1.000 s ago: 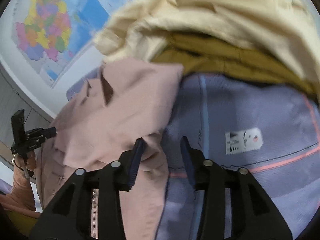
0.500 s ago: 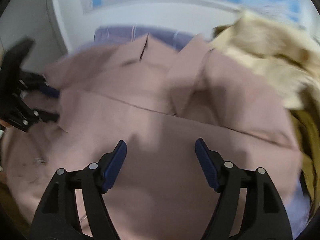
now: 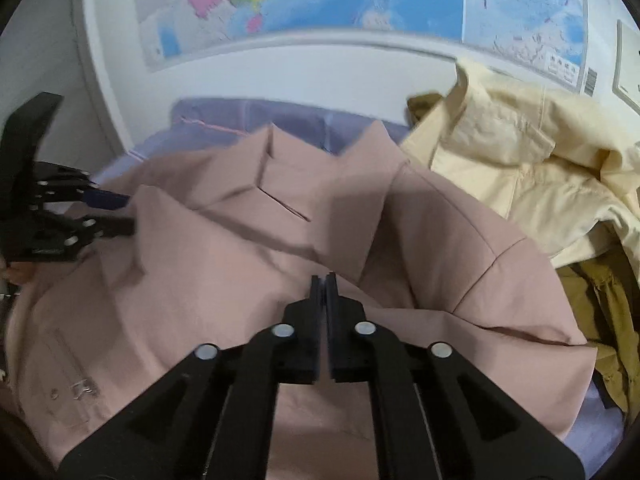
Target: Fold large clothes
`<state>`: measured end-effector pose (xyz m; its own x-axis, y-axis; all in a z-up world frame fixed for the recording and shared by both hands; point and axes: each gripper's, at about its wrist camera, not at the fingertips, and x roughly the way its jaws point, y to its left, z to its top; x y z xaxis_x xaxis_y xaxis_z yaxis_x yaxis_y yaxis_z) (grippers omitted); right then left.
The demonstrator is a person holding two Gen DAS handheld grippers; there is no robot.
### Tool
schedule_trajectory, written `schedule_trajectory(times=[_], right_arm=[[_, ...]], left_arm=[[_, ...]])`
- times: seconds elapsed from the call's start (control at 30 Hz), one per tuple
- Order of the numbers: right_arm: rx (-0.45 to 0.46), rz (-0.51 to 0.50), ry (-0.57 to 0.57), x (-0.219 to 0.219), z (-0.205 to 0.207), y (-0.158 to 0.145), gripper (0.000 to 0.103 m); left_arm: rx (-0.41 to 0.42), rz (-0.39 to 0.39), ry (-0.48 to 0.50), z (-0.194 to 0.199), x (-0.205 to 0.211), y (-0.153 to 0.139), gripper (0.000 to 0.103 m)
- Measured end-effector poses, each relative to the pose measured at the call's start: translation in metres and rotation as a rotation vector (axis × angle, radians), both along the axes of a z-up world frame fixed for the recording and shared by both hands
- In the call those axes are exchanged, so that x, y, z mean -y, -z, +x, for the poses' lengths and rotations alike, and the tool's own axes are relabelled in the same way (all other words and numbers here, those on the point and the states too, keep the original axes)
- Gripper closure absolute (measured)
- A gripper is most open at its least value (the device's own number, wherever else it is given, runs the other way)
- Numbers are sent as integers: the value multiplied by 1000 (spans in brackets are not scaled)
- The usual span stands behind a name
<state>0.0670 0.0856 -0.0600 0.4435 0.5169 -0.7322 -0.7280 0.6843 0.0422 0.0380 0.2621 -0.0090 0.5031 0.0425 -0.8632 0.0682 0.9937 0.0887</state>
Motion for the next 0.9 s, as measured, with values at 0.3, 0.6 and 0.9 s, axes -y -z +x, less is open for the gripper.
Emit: schedule_trajectory(times=[0.3,0.6,0.9], right_arm=[[-25,-138,-18,-13,-1,27,58],[-158,124,-232,-11,-55,-17,46],[-391,208,-692,-96,-183,-4,35]], left_arm=[[134,-110,-69,-69,-48,-45,39],[48,-92,-94,-127,-48,-22,38],[36,-181,-129,-125,-64,-10,98]])
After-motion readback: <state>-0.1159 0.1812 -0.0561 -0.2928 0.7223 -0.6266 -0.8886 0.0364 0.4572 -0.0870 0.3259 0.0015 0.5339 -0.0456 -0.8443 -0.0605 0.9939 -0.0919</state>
